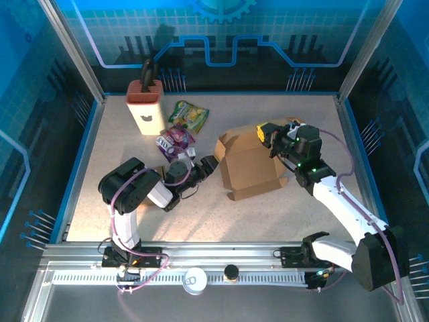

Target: Fold the paper box

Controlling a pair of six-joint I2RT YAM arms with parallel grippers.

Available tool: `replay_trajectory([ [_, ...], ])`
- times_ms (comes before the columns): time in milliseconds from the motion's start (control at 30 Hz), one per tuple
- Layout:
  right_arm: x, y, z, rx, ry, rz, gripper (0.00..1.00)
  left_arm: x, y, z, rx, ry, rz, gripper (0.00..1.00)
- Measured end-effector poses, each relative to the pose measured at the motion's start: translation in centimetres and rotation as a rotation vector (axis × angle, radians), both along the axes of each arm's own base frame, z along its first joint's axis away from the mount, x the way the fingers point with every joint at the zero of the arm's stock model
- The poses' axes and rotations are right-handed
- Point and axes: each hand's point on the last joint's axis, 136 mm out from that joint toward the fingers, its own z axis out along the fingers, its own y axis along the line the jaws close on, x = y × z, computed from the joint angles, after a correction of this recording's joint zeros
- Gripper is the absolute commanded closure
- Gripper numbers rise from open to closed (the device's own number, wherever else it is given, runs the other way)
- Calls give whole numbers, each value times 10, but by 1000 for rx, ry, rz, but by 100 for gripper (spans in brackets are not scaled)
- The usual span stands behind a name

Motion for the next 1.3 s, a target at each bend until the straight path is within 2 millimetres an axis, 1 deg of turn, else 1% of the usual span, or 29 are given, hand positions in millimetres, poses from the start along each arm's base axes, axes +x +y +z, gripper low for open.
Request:
replay_trajectory([
  [300,1,0,5,15,-11,-2,100,2,-7,8,-13,-22,-10,34],
  [333,1,0,5,16,-15,-2,100,2,-7,9,-14,-23,-10,36],
  [367,1,0,6,16,-16,-2,100,2,-7,8,-13,-22,-10,45],
  [400,1,0,6,17,-19,-2,100,2,-7,8,-13,-24,-11,52],
  [433,1,0,7,18,-23,-2,100,2,-7,8,-14,-22,-14,54],
  [500,1,0,8,17,-33,-1,100,2,-6,8,-21,-16,-16,53],
  [533,2,1,7,17,-36,-1,100,0,-4,6,-22,-9,-15,48],
  [567,4,1,7,16,-40,0,100,-2,0,2,-23,9,-9,46],
  [633,8,2,3,10,-38,0,100,-10,9,-12,-11,52,3,43],
  [733,13,4,-6,-6,-29,2,100,-26,24,-36,12,133,20,43],
  [767,14,4,-10,-15,-24,3,100,-31,28,-40,12,147,27,42],
  [1000,21,7,-25,-77,-16,16,100,-47,42,-41,-3,167,48,44],
  [1067,22,7,-29,-95,-19,20,100,-51,47,-39,4,178,57,44],
  [1133,23,8,-34,-111,-26,25,100,-52,50,-33,10,180,62,44],
  [1200,25,9,-42,-125,-27,33,100,-52,52,-19,15,167,66,44],
  [1300,27,11,-59,-151,-12,45,100,-48,52,5,54,130,65,43],
])
